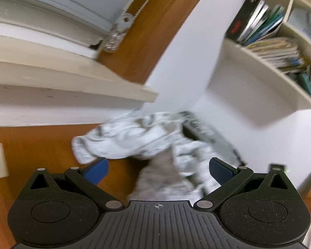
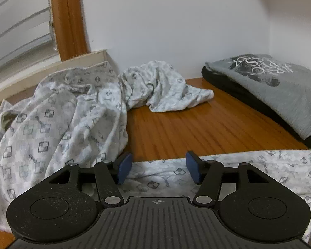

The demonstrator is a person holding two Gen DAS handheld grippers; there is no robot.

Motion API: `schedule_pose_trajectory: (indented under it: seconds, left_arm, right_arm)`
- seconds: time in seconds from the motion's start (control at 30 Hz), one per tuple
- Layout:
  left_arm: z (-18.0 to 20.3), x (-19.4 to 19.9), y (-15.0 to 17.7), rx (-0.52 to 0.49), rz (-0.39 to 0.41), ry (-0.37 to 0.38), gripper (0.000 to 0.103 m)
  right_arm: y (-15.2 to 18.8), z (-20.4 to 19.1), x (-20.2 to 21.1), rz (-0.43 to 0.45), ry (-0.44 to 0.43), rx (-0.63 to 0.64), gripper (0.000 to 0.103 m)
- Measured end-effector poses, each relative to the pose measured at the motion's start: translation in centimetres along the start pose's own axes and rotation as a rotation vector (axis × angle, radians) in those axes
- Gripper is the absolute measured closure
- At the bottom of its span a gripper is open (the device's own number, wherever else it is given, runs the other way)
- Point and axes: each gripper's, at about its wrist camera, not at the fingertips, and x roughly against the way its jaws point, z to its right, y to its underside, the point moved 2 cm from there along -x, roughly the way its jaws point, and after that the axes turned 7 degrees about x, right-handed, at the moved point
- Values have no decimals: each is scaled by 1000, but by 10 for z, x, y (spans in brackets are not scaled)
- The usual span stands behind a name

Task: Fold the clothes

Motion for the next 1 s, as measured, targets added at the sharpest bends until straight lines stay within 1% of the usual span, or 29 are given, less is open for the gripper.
schedule_pose_trajectory:
  seconds: [0.03,0.1,0.13,0.17,0.23,0.27,0.3,0.33,0.37,0.43,0.47,0.5,0.6,0.7,0.77,0.83,0.87,0.97,1.0]
  left_arm:
    - [2,-2,0,-10,-5,-2,0]
    - [5,-10,0,-43,-12,-42,0]
    - [4,-15,-1,-43,-16,-60,0]
    - [2,-21,-2,-31,-26,-72,3]
    - [-4,-32,-3,-4,-58,-90,13]
    - [-5,-37,-3,9,-71,-99,23]
    - [-5,-42,-2,2,-85,-102,29]
    - [-3,-46,-1,-9,-100,-99,29]
    - [-1,-51,1,-20,-122,-88,33]
    - [1,-57,3,-24,-150,-57,55]
    - [0,-57,2,-22,-146,-53,84]
    - [0,-56,2,-19,-141,-51,99]
    - [0,-42,-3,-79,-123,-81,100]
    - [-8,-16,-14,-85,-64,-116,100]
    - [-20,5,-22,-72,-35,-132,100]
    - [-32,17,-23,-88,-28,-172,100]
    - [-40,22,-21,-81,-31,-177,100]
    - [-60,29,-16,-34,-39,-190,100]
    - [-60,31,-17,-36,-37,-191,100]
  right_arm:
    - [0,0,0,1,-9,0,41]
    - [1,0,1,4,-20,-2,40]
    - [1,0,1,5,-22,-1,40]
    - [1,-1,1,4,-21,4,40]
    - [2,-3,1,2,-18,21,40]
    - [2,-4,0,1,-19,27,40]
    - [2,-4,0,1,-19,27,40]
    - [2,-4,0,2,-22,24,40]
    - [2,-3,0,4,-26,20,40]
    - [3,-1,1,12,-43,5,40]
    - [4,2,2,18,-59,-12,40]
    - [5,5,3,25,-74,-33,40]
    - [8,15,4,46,-115,-101,40]
    - [10,22,5,60,-148,-143,40]
    - [11,20,6,61,-160,-127,40]
    - [9,15,6,55,-144,-102,40]
    - [8,11,7,51,-129,-94,40]
    - [2,1,5,54,-119,-79,40]
    - [-2,-3,5,53,-106,-64,40]
